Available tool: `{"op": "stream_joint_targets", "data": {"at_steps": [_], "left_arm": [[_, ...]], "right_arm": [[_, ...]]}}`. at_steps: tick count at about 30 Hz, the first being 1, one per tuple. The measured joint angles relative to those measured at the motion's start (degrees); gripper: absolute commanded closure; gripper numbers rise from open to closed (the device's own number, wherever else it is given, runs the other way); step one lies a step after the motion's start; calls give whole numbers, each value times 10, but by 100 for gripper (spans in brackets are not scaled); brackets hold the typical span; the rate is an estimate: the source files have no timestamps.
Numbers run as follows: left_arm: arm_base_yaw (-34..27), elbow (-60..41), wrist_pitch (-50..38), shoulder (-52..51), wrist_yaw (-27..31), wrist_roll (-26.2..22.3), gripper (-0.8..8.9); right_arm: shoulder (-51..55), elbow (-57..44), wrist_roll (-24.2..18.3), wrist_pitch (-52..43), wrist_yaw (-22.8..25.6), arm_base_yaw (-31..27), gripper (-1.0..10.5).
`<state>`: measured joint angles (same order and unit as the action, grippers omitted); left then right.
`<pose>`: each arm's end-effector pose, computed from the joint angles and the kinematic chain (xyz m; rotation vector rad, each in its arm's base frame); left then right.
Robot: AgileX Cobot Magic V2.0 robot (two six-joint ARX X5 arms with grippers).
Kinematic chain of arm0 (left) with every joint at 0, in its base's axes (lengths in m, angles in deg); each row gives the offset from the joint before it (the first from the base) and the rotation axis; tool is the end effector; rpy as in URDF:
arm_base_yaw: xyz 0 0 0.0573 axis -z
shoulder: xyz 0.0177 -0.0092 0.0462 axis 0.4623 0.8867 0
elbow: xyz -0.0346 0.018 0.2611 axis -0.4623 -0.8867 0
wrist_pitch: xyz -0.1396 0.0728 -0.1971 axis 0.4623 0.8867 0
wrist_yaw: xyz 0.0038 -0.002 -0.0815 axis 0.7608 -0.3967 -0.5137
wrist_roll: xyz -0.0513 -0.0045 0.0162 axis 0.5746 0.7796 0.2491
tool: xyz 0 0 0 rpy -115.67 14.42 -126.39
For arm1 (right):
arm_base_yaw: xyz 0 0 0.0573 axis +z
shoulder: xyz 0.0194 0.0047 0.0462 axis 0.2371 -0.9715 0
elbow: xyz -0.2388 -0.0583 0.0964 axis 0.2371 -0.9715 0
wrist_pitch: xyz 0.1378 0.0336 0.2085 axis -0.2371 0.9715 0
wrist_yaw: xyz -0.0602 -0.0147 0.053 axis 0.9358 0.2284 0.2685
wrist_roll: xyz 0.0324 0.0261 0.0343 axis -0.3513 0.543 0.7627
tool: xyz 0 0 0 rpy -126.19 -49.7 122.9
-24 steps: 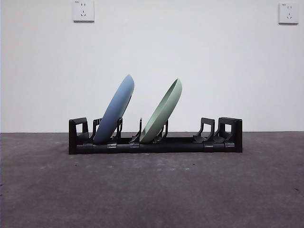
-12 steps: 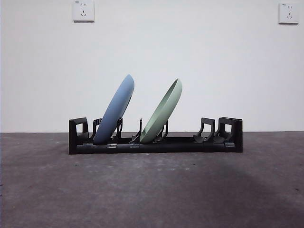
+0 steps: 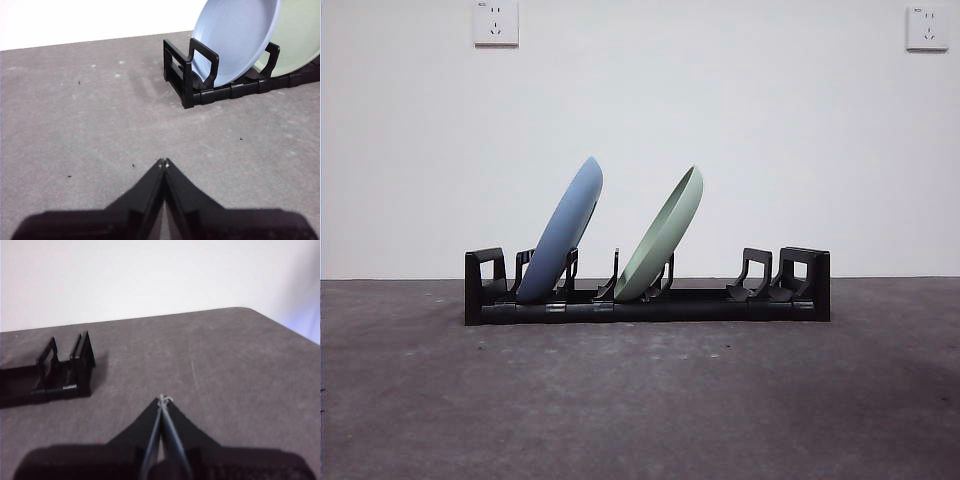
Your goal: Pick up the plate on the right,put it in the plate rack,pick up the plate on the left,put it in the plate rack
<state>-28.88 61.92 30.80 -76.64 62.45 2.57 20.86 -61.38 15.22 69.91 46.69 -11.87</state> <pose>0.0991 -0.0031 0.1475 0.0417 0.2229 -0.1697 0.0953 -0.0016 0.1642 0.0539 0.0805 -0.1280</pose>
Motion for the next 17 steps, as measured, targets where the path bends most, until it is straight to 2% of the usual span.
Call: {"op": "stream_joint_targets", "data": {"at_steps": [3, 17], "left_arm": [[0, 0, 0, 0, 0, 0, 817], [0, 0, 0, 7, 0, 0, 817]], "right_arm": [[0, -7, 6, 38, 0, 0, 945], [0, -7, 10, 40, 0, 0, 945]]}}
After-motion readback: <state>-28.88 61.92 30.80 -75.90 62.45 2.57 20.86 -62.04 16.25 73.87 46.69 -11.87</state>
